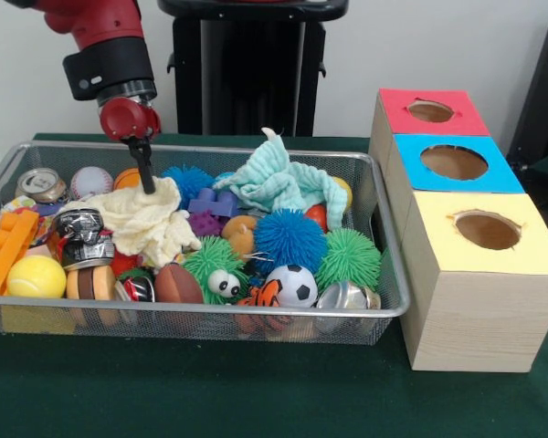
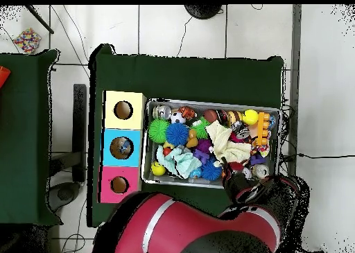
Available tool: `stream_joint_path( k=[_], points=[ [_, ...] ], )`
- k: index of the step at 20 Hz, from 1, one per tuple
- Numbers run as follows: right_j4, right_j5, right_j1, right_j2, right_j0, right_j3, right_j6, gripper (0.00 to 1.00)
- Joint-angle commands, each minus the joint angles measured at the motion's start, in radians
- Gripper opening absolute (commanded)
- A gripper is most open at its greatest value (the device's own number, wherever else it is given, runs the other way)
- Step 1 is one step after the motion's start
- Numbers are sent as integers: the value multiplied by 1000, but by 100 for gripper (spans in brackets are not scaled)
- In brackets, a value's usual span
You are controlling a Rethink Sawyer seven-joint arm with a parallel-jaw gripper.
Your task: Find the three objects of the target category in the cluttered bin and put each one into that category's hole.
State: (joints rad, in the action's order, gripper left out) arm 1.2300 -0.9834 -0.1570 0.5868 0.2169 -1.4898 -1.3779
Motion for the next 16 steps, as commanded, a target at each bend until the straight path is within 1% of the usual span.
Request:
stream_joint_path(
  k=[1,2,4,6,8,10,12,14,16],
  points=[
    [45,-62,1,-179,25,60,-149,0],
    [46,-60,0,-179,25,59,-149,0],
    [82,-95,-11,-183,21,54,-151,0],
    [148,-171,-57,-182,18,33,-182,0],
    [232,-218,-94,-166,4,12,-257,0],
    [275,-249,-124,-161,7,-3,-330,0],
    [289,-238,-135,-153,11,-11,-398,0],
    [315,-303,-190,-155,8,-44,-448,0],
    [330,-318,-214,-146,3,-57,-487,0]
  ],
)
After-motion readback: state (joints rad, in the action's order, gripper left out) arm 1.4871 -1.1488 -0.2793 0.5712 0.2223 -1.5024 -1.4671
